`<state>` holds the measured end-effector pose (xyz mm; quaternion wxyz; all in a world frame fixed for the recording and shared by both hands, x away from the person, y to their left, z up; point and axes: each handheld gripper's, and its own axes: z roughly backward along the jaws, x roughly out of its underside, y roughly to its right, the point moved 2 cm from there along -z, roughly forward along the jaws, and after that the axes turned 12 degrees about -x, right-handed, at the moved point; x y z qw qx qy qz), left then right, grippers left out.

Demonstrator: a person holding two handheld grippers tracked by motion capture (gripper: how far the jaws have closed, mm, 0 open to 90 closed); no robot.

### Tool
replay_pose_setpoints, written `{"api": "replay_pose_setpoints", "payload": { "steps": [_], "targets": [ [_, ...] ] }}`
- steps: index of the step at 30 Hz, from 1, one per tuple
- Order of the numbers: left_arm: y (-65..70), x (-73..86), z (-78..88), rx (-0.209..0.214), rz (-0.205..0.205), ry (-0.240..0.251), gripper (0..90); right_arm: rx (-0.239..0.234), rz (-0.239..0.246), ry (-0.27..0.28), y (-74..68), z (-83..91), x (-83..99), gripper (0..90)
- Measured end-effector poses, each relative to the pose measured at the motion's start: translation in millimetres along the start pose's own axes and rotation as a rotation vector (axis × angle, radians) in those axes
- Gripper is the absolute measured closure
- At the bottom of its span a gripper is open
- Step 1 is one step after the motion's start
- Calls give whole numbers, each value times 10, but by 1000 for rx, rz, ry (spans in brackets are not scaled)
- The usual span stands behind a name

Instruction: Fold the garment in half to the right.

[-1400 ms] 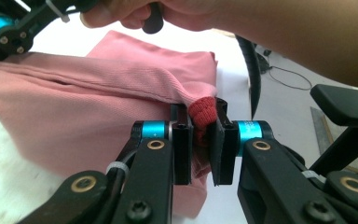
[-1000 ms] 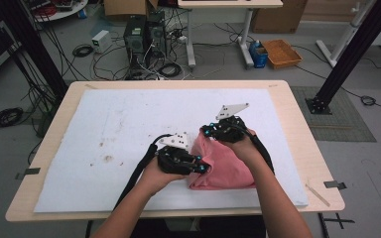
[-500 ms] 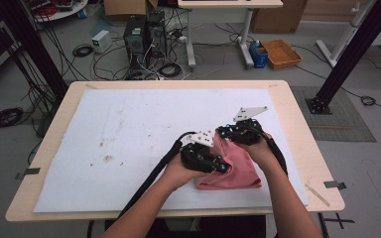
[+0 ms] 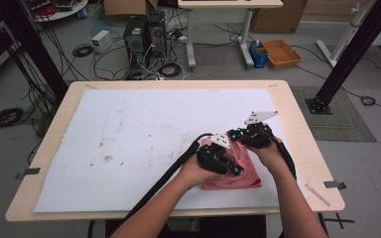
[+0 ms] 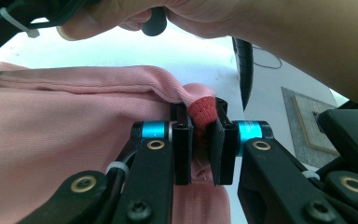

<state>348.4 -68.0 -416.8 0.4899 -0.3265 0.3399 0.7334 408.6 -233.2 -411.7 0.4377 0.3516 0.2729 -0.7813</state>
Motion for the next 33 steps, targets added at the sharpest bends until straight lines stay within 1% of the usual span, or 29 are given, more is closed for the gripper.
{"api": "replay_pose_setpoints", "payload": {
  "steps": [4,6,10,13,14,18,22,26,27,29,30,31,33],
  "targets": [
    [1,-20,-83,0,-2,-16,810,11,-12,-9,27,20,58,870],
    [-2,-33,-120,-2,-13,-24,810,15,-19,-8,40,33,84,869],
    [-9,-38,-191,-2,-7,-32,810,23,-38,-5,61,69,136,861],
    [-11,-35,-223,0,-5,-38,808,36,-55,1,75,106,175,820],
    [-6,-35,-256,8,-13,-46,806,32,-63,4,82,120,187,819],
    [-14,-53,-284,13,0,-42,804,42,-79,25,98,205,221,769],
    [16,-56,-291,13,-21,-52,798,68,-85,56,100,317,223,737],
    [46,-47,-316,12,-38,-63,783,81,-81,74,98,398,229,719],
    [49,-43,-323,11,-45,-67,768,82,-85,75,90,412,231,718],
    [69,-38,-332,21,-47,-70,722,84,-79,81,72,435,240,702],
    [88,-38,-330,24,-44,-63,670,86,-79,84,67,442,244,694],
    [97,-42,-320,19,-51,-63,604,83,-82,84,56,455,253,690],
    [110,-50,-277,-10,-66,-56,519,83,-79,87,40,474,271,676]
  ]
}}
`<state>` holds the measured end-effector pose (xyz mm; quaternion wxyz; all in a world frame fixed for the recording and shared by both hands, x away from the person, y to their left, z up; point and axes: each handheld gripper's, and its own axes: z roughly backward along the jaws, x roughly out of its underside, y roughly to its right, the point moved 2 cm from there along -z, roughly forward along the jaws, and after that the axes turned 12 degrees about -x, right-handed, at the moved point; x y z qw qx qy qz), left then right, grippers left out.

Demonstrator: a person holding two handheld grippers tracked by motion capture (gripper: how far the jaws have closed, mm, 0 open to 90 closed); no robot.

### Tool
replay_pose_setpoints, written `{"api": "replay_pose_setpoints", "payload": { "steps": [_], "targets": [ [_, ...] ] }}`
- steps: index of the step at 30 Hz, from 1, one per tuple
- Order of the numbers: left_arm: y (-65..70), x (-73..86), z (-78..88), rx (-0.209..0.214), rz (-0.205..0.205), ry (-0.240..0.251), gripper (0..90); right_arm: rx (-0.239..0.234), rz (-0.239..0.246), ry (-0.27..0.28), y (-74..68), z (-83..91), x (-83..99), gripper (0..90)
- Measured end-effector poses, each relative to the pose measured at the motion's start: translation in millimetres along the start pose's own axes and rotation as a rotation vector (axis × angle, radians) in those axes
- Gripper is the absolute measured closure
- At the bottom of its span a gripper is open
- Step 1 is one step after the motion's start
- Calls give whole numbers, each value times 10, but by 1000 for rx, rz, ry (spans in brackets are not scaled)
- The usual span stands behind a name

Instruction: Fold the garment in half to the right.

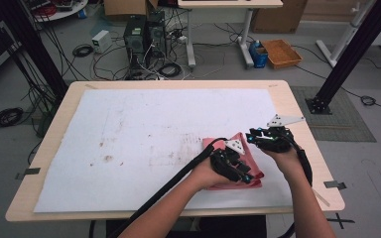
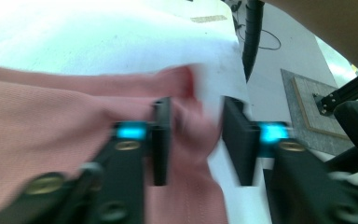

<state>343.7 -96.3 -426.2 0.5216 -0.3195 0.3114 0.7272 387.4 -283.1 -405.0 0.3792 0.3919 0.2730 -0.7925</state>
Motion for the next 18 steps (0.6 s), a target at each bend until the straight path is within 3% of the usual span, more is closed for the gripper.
{"api": "replay_pose_setpoints", "payload": {
  "steps": [9,15,18],
  "targets": [
    [-163,125,438,-119,45,76,446,-15,-5,-12,-125,101,89,574],
    [-296,343,898,-237,58,123,418,-70,54,-46,-400,143,165,609],
    [-348,519,1153,-305,65,138,393,-82,35,-73,-518,136,260,609]
  ]
}}
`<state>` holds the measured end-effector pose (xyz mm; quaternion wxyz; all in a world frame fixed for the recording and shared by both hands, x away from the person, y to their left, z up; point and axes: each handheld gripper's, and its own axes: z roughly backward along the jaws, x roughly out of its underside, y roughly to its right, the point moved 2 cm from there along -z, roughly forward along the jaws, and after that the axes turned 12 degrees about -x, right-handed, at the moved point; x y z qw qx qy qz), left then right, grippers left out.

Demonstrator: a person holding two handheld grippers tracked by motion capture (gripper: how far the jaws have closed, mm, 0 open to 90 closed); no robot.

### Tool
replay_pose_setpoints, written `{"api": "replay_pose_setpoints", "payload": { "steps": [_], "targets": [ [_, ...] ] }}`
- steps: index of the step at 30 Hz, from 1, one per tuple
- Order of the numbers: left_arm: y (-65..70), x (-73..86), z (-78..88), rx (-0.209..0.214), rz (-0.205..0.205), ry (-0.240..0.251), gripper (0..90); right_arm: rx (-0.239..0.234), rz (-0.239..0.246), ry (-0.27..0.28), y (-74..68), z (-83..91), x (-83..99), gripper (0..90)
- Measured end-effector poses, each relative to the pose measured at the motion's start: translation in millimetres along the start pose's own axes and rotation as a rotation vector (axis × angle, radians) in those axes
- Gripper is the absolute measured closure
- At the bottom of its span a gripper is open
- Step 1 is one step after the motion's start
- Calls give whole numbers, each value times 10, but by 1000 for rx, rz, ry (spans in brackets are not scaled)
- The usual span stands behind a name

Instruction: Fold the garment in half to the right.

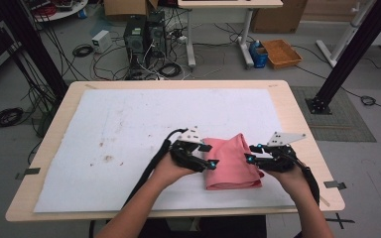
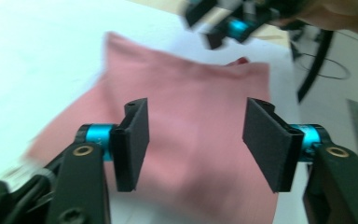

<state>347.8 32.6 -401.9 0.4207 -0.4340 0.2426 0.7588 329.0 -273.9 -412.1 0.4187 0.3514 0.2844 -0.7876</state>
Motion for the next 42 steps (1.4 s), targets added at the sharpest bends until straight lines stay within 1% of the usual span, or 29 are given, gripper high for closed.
{"api": "replay_pose_setpoints", "payload": {
  "steps": [2,3,4,5,6,7,10,12,13,14,15,17,18,20,23,26,28,29,32,33,34,36,38,40,42],
  "targets": [
    [-88,103,162,-39,17,18,379,-4,-14,-23,-50,-20,87,617],
    [-131,154,241,-56,34,26,367,-2,-16,-37,-64,-30,132,630],
    [-174,203,313,-61,46,36,367,2,-24,-51,-72,-37,177,657],
    [-174,203,313,-61,46,36,367,6,-29,-62,-70,-39,219,693],
    [-240,288,437,-80,74,50,367,9,-36,-63,-66,-40,256,737],
    [-265,324,487,-87,87,55,367,11,-45,-63,-69,-38,287,769],
    [-305,420,587,-99,111,67,367,18,-52,-67,-84,-42,345,860],
    [-301,483,604,-102,120,74,367,23,-54,-71,-109,-43,355,880],
    [-293,506,597,-100,123,65,367,28,-51,-70,-116,-41,352,882],
    [-283,519,590,-100,122,56,367,32,-57,-68,-129,-28,346,883],
    [-277,525,590,-104,114,57,367,39,-55,-61,-138,-8,340,884],
    [-266,522,595,-98,118,63,367,51,-62,-45,-152,48,330,885],
    [-265,519,601,-97,112,62,367,56,-66,-38,-158,75,332,885],
    [-262,519,605,-99,114,66,367,63,-71,-32,-167,116,356,884],
    [-272,529,609,-100,117,63,367,83,-81,-37,-196,142,422,884],
    [-271,542,586,-91,116,50,367,102,-81,-46,-207,144,480,881],
    [-267,545,572,-93,115,48,367,109,-88,-45,-192,146,494,858],
    [-269,544,572,-91,114,46,367,110,-88,-39,-186,155,486,818],
    [-289,544,578,-91,117,48,367,123,-78,-14,-165,193,399,751],
    [-301,546,583,-91,117,48,367,131,-67,-5,-149,203,359,733],
    [-315,549,589,-97,121,49,367,137,-66,-1,-131,209,317,733],
    [-338,554,605,-101,126,50,367,149,-58,7,-81,206,231,697],
    [-363,559,626,-109,129,52,367,155,-54,12,-17,175,143,695],
    [-388,562,649,-115,132,57,367,167,-42,12,46,127,61,671],
    [-398,564,660,-116,137,59,367,168,-50,10,117,66,-9,664]
  ]
}}
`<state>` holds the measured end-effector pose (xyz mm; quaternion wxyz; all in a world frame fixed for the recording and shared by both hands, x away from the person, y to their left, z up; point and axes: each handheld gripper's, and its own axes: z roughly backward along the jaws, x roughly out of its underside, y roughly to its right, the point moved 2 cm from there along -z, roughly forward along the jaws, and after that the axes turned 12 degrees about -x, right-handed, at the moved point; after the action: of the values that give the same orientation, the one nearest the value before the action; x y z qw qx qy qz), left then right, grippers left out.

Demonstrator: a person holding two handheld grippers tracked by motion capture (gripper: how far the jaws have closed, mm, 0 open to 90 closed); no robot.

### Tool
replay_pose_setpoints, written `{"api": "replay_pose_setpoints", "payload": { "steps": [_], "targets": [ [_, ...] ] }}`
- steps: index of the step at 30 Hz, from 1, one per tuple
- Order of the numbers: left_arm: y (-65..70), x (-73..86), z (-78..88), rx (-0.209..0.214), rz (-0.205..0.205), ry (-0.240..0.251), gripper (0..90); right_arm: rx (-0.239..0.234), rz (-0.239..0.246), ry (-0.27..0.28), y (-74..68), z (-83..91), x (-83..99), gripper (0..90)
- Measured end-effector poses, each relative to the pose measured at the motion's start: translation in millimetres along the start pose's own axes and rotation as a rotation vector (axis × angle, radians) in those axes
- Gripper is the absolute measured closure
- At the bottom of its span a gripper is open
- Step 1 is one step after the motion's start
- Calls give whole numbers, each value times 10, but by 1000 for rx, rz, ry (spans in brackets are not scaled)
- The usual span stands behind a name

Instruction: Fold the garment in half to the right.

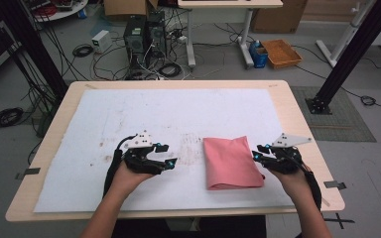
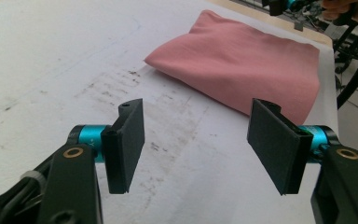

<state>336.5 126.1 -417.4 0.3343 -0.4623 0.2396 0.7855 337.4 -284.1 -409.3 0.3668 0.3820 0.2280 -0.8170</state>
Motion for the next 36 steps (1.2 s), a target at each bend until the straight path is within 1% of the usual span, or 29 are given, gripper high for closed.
{"api": "replay_pose_setpoints", "payload": {
  "steps": [2,4,7,11,13,16,17,19,22,23,24,27,29,32,34,36],
  "targets": [
    [-47,6,28,-10,5,-1,367,4,-4,-1,57,-78,-63,639],
    [-67,20,32,-14,2,-10,366,-4,-21,-1,108,-159,-118,633],
    [-94,44,33,-29,-3,-27,366,-7,-25,-8,179,-285,-183,627],
    [-134,54,59,-40,2,-24,365,-6,-47,-24,256,-420,-238,616],
    [-151,58,73,-42,8,-22,364,-3,-52,-29,298,-457,-253,601],
    [-165,70,69,-45,4,-27,364,1,-63,-33,351,-486,-262,601],
    [-168,74,65,-44,-1,-35,362,3,-69,-35,373,-493,-264,601],
    [-166,80,54,-46,4,-36,360,5,-84,-38,418,-514,-266,600],
    [-157,81,57,-44,1,-38,359,-10,-101,-35,492,-541,-254,603],
    [-157,80,59,-43,2,-37,359,-20,-113,-38,501,-547,-247,619],
    [-160,80,59,-43,2,-37,359,-32,-118,-36,514,-559,-239,654],
    [-171,85,58,-45,8,-36,359,-55,-120,-55,533,-612,-200,791],
    [-172,90,57,-45,13,-35,359,-75,-131,-64,543,-653,-159,879],
    [-179,96,59,-45,14,-37,359,-69,-135,-39,545,-629,-144,884],
    [-188,99,58,-46,14,-37,359,-52,-142,-10,558,-579,-148,884],
    [-189,102,56,-46,15,-39,359,-38,-150,6,581,-534,-145,884]
  ]
}}
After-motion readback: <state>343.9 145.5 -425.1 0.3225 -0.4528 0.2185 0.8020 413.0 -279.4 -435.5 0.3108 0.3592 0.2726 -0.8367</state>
